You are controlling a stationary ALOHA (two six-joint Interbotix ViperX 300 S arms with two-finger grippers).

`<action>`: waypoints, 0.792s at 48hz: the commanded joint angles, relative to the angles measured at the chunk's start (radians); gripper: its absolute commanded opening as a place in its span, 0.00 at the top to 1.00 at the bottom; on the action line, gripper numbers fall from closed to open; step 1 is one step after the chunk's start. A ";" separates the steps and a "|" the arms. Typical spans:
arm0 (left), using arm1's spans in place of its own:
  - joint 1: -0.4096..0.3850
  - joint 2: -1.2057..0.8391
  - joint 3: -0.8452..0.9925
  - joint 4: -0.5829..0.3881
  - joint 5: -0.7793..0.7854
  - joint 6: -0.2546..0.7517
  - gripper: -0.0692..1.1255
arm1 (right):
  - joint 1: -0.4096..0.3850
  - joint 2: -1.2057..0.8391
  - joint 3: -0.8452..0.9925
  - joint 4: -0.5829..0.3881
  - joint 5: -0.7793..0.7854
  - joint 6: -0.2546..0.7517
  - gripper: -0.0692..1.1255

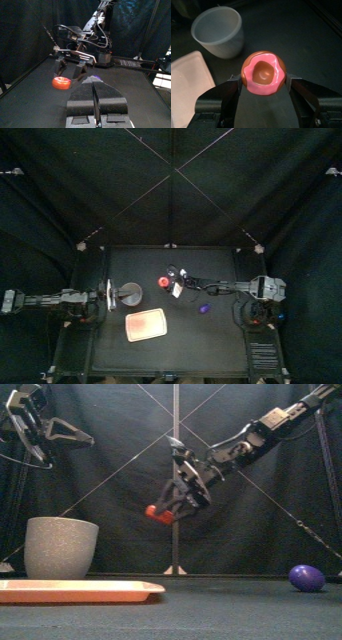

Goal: Pick the donut then place it in the grey bowl
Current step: Place donut in the grey bowl

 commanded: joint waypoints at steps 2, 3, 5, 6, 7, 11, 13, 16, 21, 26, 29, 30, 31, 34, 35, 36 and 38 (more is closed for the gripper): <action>0.011 0.005 -0.018 0.002 -0.014 0.002 0.92 | 0.051 0.078 -0.170 0.011 -0.005 -0.002 0.35; 0.011 0.006 -0.020 0.002 -0.014 0.002 0.92 | 0.055 0.095 -0.190 0.012 -0.003 -0.002 0.35; 0.011 0.005 -0.020 0.002 -0.014 0.002 0.92 | 0.061 0.132 -0.230 0.015 0.002 0.000 0.35; 0.011 0.005 -0.020 0.002 -0.014 0.002 0.92 | 0.063 0.150 -0.250 0.018 0.002 0.000 0.35; 0.011 0.005 -0.020 0.002 -0.014 0.002 0.92 | 0.064 0.170 -0.272 0.023 0.005 0.000 0.35; 0.012 0.005 -0.018 0.003 -0.014 0.002 0.92 | 0.072 0.239 -0.362 0.043 0.029 -0.002 0.35; 0.012 0.005 -0.017 0.002 -0.014 0.002 0.92 | 0.075 0.270 -0.410 0.049 0.055 -0.002 0.35; 0.012 0.005 -0.015 0.003 -0.014 0.002 0.92 | 0.081 0.314 -0.480 0.048 0.103 -0.003 0.35; 0.012 0.005 -0.015 0.003 -0.014 0.002 0.92 | 0.083 0.374 -0.591 0.032 0.186 -0.003 0.35; 0.012 0.005 -0.012 0.008 -0.020 0.002 0.92 | 0.084 0.422 -0.669 0.026 0.238 -0.003 0.35; 0.012 0.003 -0.009 0.014 -0.026 0.002 0.92 | 0.084 0.443 -0.699 0.029 0.255 -0.002 0.34; 0.012 0.003 -0.008 0.015 -0.028 0.002 0.92 | 0.084 0.448 -0.709 0.028 0.261 -0.003 0.33; 0.012 0.003 -0.006 0.017 -0.029 0.002 0.92 | 0.084 0.454 -0.716 0.028 0.265 -0.002 0.33; 0.012 0.003 -0.002 0.023 -0.035 0.002 0.92 | 0.084 0.466 -0.736 0.029 0.278 -0.002 0.30; 0.012 0.003 0.000 0.025 -0.037 0.002 0.92 | 0.084 0.468 -0.741 0.031 0.282 -0.002 0.28; 0.012 0.003 0.002 0.026 -0.038 0.002 0.92 | 0.086 0.471 -0.746 0.031 0.285 -0.002 0.27; 0.012 0.003 0.005 0.028 -0.040 0.002 0.92 | 0.084 0.476 -0.755 0.031 0.295 -0.002 0.23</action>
